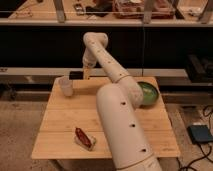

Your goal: Place the eraser in the ceramic cup

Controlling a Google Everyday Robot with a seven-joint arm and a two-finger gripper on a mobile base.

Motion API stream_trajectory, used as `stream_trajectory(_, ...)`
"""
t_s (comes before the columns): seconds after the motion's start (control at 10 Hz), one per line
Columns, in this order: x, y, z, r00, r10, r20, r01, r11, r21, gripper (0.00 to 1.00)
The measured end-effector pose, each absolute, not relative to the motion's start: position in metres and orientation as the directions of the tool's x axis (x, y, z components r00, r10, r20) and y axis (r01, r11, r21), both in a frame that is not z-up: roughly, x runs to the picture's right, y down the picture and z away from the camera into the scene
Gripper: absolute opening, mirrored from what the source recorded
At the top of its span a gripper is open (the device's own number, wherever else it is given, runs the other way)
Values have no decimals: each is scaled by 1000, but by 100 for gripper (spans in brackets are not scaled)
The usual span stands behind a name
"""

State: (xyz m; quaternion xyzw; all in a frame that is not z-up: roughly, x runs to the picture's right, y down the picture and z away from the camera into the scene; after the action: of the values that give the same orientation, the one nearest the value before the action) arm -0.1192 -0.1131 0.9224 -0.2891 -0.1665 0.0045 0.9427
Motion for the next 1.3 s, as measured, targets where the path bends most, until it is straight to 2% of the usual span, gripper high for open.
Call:
stream_trajectory(0.9,-140,-111,899,969,85,231,64,821,-568,0)
stream_trajectory(1.3,-146,-122,887,956,59,287,86,879,-468,0)
